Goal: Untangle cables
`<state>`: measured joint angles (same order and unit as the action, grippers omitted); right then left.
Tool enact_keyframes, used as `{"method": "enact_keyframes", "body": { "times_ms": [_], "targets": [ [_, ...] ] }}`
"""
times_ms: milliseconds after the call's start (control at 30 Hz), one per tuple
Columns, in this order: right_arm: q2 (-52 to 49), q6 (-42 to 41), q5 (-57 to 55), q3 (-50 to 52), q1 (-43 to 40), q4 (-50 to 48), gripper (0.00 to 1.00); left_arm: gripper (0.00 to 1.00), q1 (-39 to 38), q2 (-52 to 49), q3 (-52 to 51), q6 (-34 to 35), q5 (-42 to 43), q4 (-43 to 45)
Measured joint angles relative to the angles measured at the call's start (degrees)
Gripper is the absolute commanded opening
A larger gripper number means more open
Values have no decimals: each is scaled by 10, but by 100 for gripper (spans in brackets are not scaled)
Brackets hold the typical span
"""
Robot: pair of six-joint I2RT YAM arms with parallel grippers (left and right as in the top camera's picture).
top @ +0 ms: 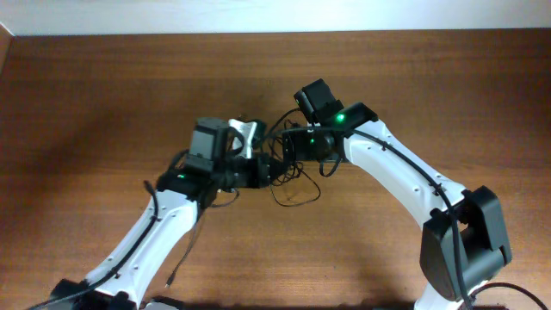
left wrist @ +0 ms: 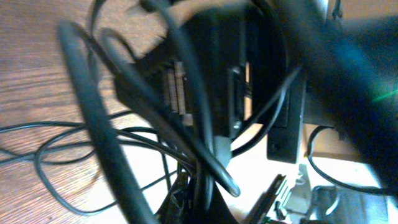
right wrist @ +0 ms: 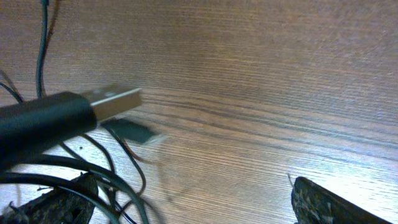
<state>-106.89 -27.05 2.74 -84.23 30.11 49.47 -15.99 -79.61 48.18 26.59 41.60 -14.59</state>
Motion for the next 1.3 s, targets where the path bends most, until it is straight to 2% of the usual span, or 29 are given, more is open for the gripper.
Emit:
{"method": "enact_keyframes", "body": {
  "times_ms": [100,367,467,633,800,933,1000,1167,1233,1300],
  "targets": [
    [6,22,0,-2,1,12,98,0,54,43,-2,0,2,-9],
    [12,-2,45,0,7,35,98,0,84,75,-3,0,18,-84],
    [12,-20,99,11,-6,-3,98,0,90,82,-2,-4,14,-108],
    [11,-70,151,23,-42,-80,98,0,54,86,2,-17,-11,-122],
    [11,-109,170,25,-45,-101,98,0,2,87,2,-35,-24,-127],
    [11,-120,258,27,-64,-140,98,0,-4,87,3,-46,-34,-144],
    [10,-120,235,27,-71,-111,98,0,-6,87,3,-47,3,-129],
    [9,-101,66,28,-76,-17,98,0,-6,104,5,-43,150,-3],
    [9,-71,30,28,-77,9,98,0,-6,116,5,-39,162,6],
    [9,-25,10,28,-77,37,98,0,-1,123,5,-38,140,-5]
  ]
}}
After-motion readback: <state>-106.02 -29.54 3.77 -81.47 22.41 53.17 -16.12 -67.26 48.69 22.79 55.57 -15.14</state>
